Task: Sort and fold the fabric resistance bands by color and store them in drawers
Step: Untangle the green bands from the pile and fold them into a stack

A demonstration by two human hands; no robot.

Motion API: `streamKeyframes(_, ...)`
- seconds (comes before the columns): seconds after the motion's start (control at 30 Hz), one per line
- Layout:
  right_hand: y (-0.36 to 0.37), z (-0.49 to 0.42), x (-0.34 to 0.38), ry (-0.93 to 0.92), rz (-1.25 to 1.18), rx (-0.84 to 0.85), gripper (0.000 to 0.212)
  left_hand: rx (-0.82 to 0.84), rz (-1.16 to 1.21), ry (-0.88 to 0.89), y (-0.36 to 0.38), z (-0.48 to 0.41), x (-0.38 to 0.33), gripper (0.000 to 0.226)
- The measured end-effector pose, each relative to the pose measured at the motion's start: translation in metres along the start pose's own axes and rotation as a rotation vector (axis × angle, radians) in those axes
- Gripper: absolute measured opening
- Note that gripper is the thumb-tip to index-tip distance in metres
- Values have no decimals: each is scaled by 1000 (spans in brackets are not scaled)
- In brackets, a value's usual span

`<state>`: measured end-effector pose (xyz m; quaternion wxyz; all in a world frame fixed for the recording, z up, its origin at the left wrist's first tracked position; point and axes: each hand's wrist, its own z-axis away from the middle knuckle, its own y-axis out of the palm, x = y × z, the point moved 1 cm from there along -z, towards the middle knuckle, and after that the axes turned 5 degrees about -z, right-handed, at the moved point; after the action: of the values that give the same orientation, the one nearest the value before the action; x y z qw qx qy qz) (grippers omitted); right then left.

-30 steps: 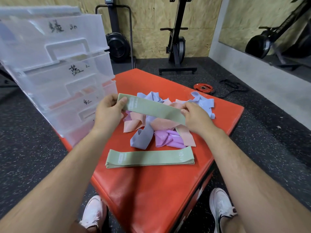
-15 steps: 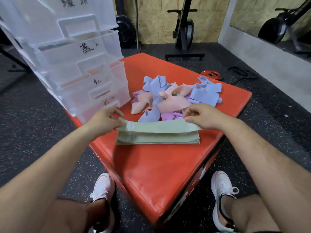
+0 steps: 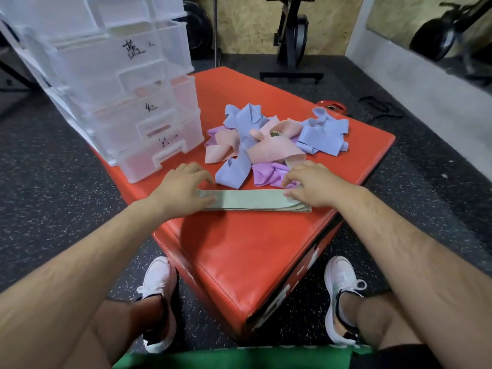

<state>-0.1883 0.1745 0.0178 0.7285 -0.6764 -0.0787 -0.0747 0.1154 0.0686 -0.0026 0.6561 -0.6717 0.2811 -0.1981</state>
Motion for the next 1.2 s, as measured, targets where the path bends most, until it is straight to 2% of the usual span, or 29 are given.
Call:
streamKeyframes(0.1,2,3,8,-58,21,99,50,163,-45,122,7,-1,-9,74)
streamKeyframes(0.23,8,0,9,-76,129,134,64,209,-29,149,13,-6,-8,63)
streamKeyframes(0.43,11,1,3,-46,33,151,61,201,69,143,11,-11,-5,58)
streamKeyframes(0.57,9,3,6,-60,84,136,61,201,25,161,9,-15,-8,61)
streamKeyframes(0.8,-8,-3,-1,-33,-57,-114,33,-102,132,219,-9,-33,-44,52)
streamKeyframes(0.97,-11,-28,-18,120,-116,-260,34,-216,195,219,-22,-82,-90,26)
streamKeyframes(1.07,-10,-44,-25,168,-159,-281,41,-201,125,243,-22,-130,-108,28)
streamKeyframes(1.2,-9,-58,-36,180,-206,-279,38,-62,-7,241,-22,-201,-122,21)
